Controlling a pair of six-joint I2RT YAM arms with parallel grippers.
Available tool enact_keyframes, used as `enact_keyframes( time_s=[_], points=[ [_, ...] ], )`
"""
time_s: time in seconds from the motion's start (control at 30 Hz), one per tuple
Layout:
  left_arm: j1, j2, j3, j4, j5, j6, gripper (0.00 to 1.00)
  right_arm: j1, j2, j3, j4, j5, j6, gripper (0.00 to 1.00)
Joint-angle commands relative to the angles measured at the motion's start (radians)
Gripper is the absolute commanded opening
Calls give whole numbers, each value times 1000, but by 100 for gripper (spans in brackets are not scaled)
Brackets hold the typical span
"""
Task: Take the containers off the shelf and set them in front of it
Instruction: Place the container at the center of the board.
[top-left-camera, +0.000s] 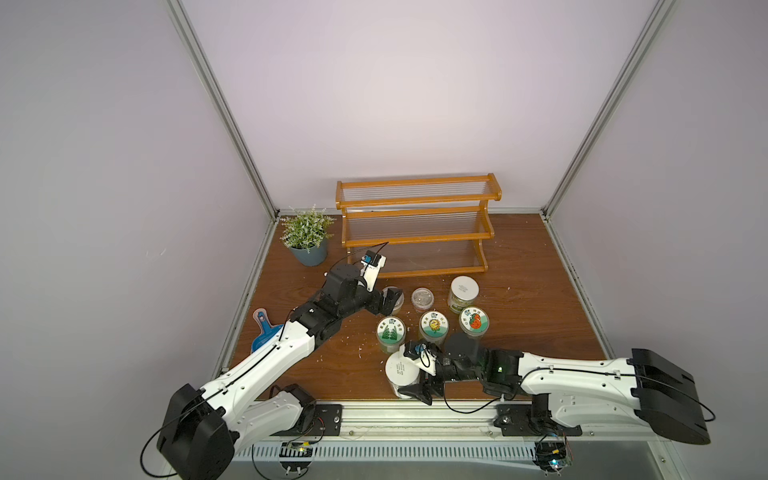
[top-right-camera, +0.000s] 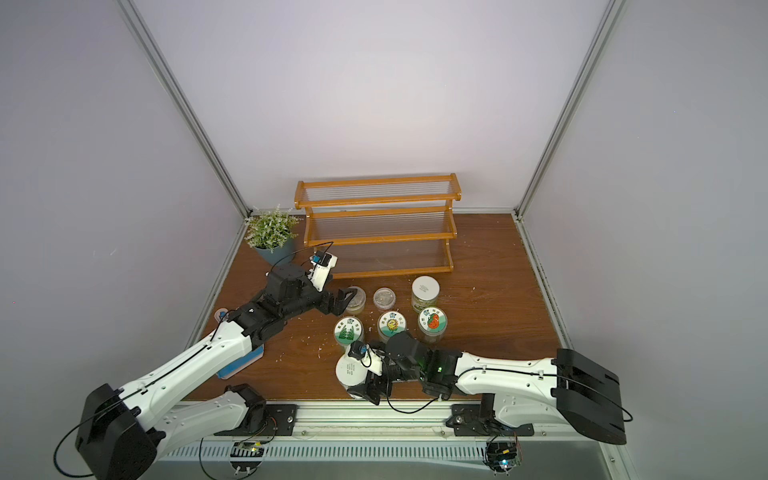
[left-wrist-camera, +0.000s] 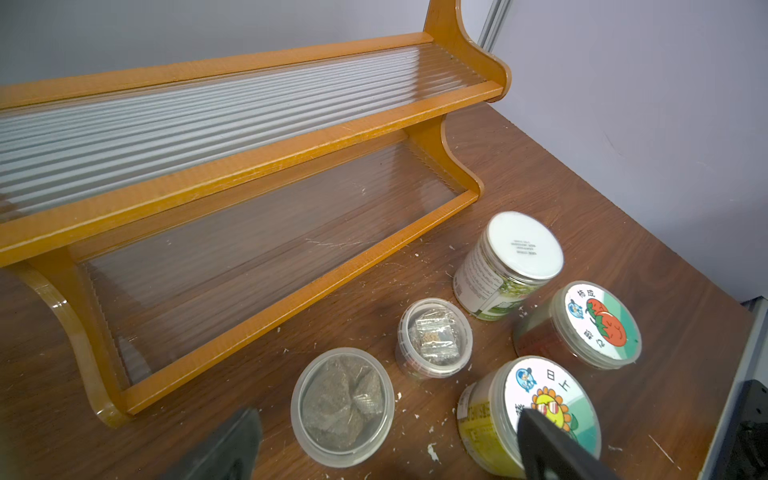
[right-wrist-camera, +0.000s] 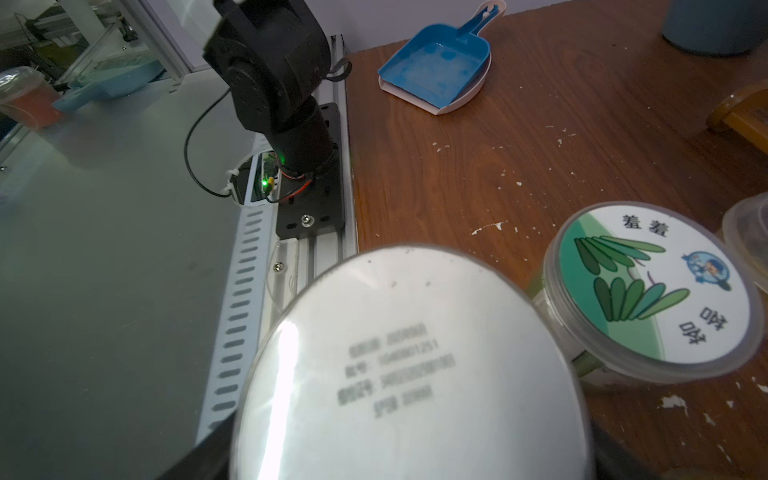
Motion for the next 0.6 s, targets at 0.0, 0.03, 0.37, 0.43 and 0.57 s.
enact_keyframes(
  time_s=[0.0,0.03,0.37,0.43,0.57],
  points=[
    [15,10,26,-23,-14,1,100,6,22,6,132,33,-24,86],
    [16,14,27,-26,-13,2,99,7,36,5,142,33,-24,86],
    [20,24,33,-34,-16,8,99,7,158,18,203,50,-30,88],
    [20,25,30,-37,-21,10,99,6,175,15,209,59,-28,89],
    [22,27,30,-39,-24,11,100,7,209,14,213,94,-38,91]
  ],
)
